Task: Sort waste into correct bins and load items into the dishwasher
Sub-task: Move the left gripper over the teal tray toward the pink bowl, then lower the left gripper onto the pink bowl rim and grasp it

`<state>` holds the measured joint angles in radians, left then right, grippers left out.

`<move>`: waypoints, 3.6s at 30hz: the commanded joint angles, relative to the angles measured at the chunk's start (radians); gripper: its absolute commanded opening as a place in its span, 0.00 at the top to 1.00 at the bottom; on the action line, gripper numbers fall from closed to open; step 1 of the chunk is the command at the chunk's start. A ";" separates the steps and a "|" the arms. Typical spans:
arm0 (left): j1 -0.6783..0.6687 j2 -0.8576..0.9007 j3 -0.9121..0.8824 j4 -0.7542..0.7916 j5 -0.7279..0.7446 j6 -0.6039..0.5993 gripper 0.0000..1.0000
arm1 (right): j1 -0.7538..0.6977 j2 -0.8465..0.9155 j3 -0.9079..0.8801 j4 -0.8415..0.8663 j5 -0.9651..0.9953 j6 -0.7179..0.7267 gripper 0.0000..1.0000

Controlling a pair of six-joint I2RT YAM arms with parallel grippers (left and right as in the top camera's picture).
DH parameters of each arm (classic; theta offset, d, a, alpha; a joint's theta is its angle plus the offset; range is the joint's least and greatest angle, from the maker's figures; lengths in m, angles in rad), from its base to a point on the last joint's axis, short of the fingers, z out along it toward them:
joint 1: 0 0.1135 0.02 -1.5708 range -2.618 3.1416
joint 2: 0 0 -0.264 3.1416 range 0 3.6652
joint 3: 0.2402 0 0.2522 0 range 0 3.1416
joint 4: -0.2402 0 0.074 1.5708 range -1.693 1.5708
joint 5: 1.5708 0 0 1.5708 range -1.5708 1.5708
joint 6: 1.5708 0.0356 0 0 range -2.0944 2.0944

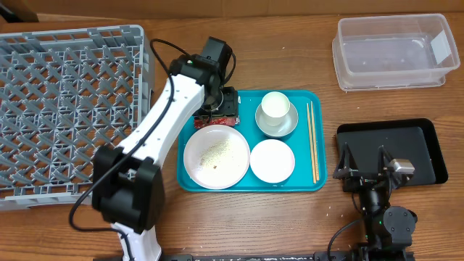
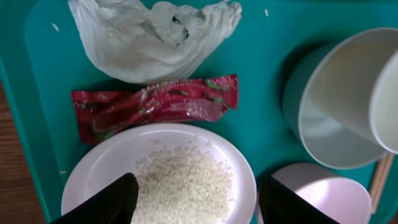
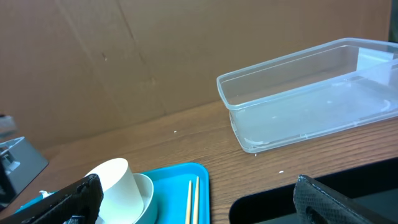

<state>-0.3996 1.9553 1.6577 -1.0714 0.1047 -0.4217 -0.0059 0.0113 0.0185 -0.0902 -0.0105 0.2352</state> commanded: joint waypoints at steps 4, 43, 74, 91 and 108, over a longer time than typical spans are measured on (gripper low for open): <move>-0.003 0.041 0.015 0.034 -0.033 -0.029 0.37 | -0.003 -0.008 -0.010 0.005 0.010 -0.004 0.00; -0.138 0.137 0.013 0.142 -0.323 -0.327 0.39 | -0.003 -0.008 -0.010 0.005 0.010 -0.004 0.00; -0.159 -0.085 0.326 -0.213 0.153 -0.149 0.34 | -0.003 -0.008 -0.010 0.005 0.010 -0.004 0.00; -0.519 -0.077 0.124 -0.200 -0.086 -0.226 0.31 | -0.003 -0.008 -0.010 0.005 0.010 -0.004 0.00; -0.520 -0.077 -0.171 0.105 -0.074 -0.260 0.48 | -0.003 -0.008 -0.010 0.005 0.010 -0.004 0.00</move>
<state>-0.9222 1.8706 1.5238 -0.9779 0.0368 -0.6640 -0.0059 0.0109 0.0185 -0.0906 -0.0105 0.2352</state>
